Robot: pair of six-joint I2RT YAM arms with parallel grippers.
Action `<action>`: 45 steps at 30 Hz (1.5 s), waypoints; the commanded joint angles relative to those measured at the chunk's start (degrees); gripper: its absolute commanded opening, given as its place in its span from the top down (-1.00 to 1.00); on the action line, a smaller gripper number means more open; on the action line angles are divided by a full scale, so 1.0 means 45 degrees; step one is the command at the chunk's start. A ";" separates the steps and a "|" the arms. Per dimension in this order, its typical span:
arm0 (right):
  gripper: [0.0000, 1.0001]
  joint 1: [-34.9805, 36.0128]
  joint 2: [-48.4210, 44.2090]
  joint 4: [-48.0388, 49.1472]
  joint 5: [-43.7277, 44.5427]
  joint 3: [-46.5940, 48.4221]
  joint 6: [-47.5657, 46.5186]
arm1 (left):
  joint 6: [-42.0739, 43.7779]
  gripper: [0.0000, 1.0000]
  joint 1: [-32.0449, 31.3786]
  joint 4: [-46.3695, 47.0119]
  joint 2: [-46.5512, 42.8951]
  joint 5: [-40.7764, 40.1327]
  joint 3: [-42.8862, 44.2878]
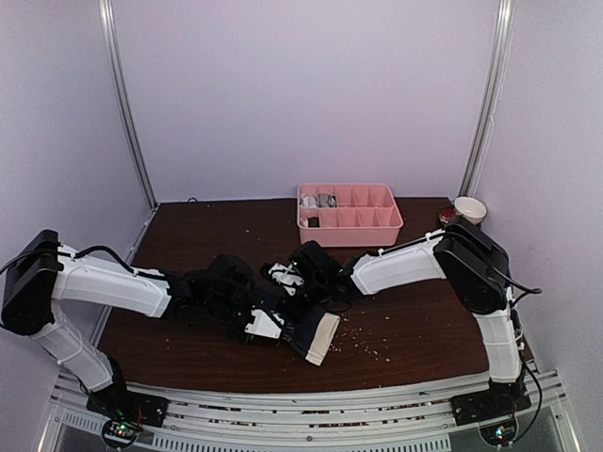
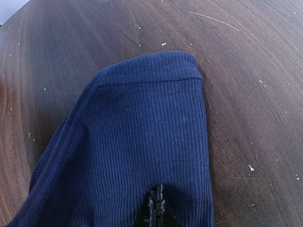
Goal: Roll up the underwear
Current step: Adjust the underwear at the center of the board.
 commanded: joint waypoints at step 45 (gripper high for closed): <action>0.52 0.1384 -0.6861 -0.1132 0.3840 -0.5888 0.1996 | -0.1224 1.00 0.0626 -0.0271 0.1839 -0.0194 0.2040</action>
